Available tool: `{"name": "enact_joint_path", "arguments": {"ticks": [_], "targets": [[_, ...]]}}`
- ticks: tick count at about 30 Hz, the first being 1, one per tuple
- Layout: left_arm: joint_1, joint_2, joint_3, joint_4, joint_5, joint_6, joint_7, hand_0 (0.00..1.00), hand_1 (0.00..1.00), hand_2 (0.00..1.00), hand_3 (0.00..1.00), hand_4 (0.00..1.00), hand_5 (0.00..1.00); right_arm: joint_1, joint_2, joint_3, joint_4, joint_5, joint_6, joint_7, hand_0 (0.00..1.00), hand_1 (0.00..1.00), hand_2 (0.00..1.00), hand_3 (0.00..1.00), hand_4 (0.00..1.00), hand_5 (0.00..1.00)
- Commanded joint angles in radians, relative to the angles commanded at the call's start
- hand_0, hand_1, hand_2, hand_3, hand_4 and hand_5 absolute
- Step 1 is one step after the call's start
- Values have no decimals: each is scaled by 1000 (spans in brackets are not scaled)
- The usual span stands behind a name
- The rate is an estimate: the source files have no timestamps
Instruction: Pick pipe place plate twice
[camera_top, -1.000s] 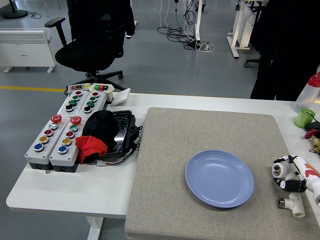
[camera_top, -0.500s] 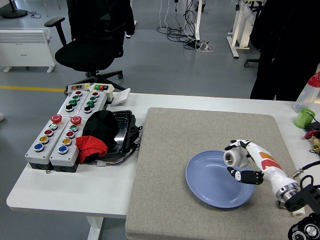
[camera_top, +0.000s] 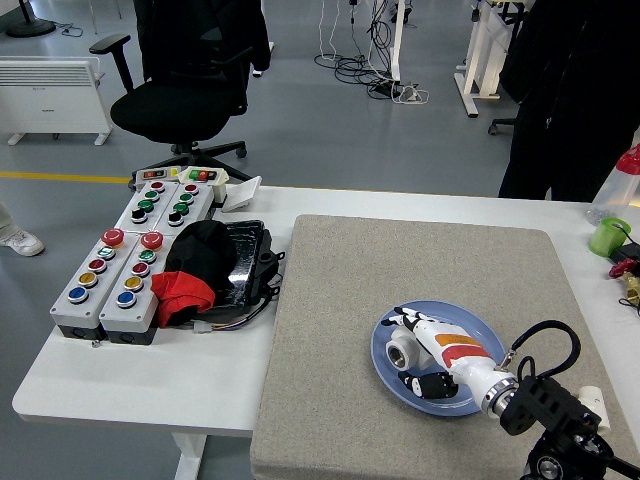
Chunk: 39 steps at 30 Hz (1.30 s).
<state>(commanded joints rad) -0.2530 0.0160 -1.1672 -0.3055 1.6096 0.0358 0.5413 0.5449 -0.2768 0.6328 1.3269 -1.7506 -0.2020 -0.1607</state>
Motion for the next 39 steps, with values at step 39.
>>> {"name": "enact_joint_path", "arguments": {"ticks": [39], "targets": [[4, 11, -4, -2, -10, 11, 11, 649, 629, 633, 551, 388, 998, -365, -282, 469, 277, 36, 313, -298, 964, 930, 989, 965, 827, 322]]}}
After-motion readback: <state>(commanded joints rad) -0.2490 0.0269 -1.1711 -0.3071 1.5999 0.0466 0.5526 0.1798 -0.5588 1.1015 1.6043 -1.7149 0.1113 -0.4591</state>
